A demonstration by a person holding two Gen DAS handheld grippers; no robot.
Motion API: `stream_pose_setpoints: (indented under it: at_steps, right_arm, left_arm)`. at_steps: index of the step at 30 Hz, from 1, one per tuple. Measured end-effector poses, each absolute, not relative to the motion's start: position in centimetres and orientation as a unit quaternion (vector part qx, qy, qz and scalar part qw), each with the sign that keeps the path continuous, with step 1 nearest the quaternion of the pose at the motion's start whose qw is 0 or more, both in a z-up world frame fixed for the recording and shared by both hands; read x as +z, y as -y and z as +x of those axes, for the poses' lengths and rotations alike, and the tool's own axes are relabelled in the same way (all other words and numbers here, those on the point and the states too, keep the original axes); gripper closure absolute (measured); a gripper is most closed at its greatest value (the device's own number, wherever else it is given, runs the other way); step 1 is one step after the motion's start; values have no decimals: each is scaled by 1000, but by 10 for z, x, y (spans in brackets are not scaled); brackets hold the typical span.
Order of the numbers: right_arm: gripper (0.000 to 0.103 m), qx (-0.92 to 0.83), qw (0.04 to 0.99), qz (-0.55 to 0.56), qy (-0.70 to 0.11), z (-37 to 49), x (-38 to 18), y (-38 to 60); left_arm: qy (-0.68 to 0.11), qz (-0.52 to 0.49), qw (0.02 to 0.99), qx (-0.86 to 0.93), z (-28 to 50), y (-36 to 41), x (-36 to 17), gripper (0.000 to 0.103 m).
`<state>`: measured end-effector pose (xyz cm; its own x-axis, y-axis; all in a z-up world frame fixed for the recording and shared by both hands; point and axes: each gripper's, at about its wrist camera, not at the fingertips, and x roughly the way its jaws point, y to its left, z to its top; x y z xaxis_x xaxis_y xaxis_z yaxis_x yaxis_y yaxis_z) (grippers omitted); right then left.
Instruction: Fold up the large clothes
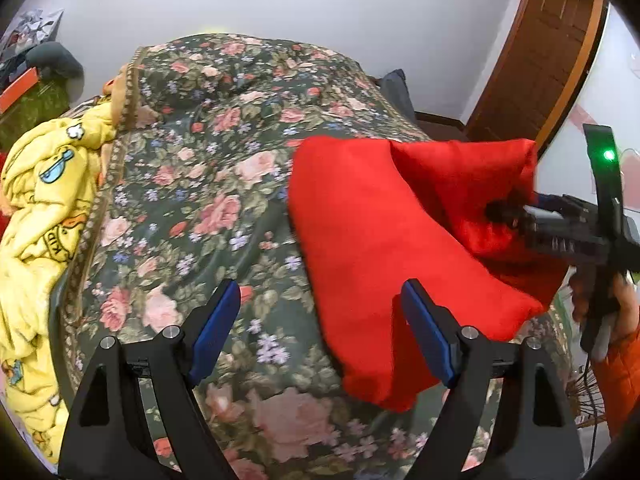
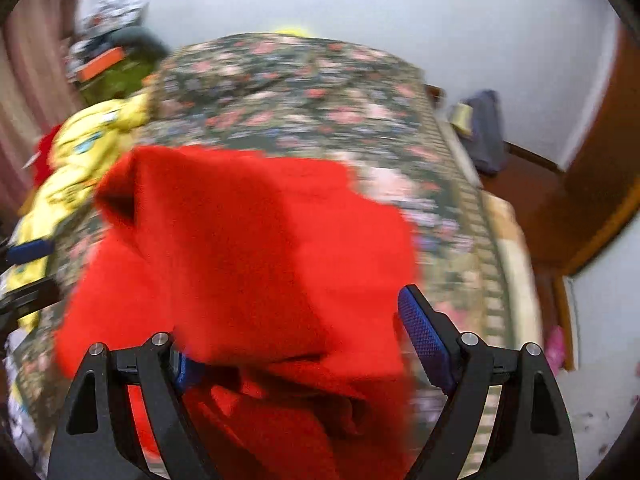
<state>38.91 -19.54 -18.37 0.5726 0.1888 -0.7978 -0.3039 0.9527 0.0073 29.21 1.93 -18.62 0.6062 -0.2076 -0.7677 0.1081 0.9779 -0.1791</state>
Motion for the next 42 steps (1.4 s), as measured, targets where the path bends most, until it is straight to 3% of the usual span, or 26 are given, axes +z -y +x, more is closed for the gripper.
stream_pose_setpoints:
  at_steps: [5, 11, 18, 27, 42]
  right_arm:
    - [20, 68, 900, -30, -429, 394, -169, 248]
    - [20, 128, 898, 6, -421, 367, -154, 253]
    - [20, 180, 873, -30, -453, 345, -186, 220]
    - [20, 178, 851, -33, -493, 326, -211, 231]
    - [20, 196, 879, 1, -435, 337, -170, 229]
  left_arm:
    - [-437, -45, 892, -102, 295, -3, -187, 21]
    - [-449, -31, 887, -106, 294, 8, -196, 20]
    - [-456, -28, 884, -103, 281, 2, -204, 11]
    - [-457, -2, 884, -99, 264, -8, -203, 10]
    - [-418, -9, 904, -92, 289, -3, -168, 10]
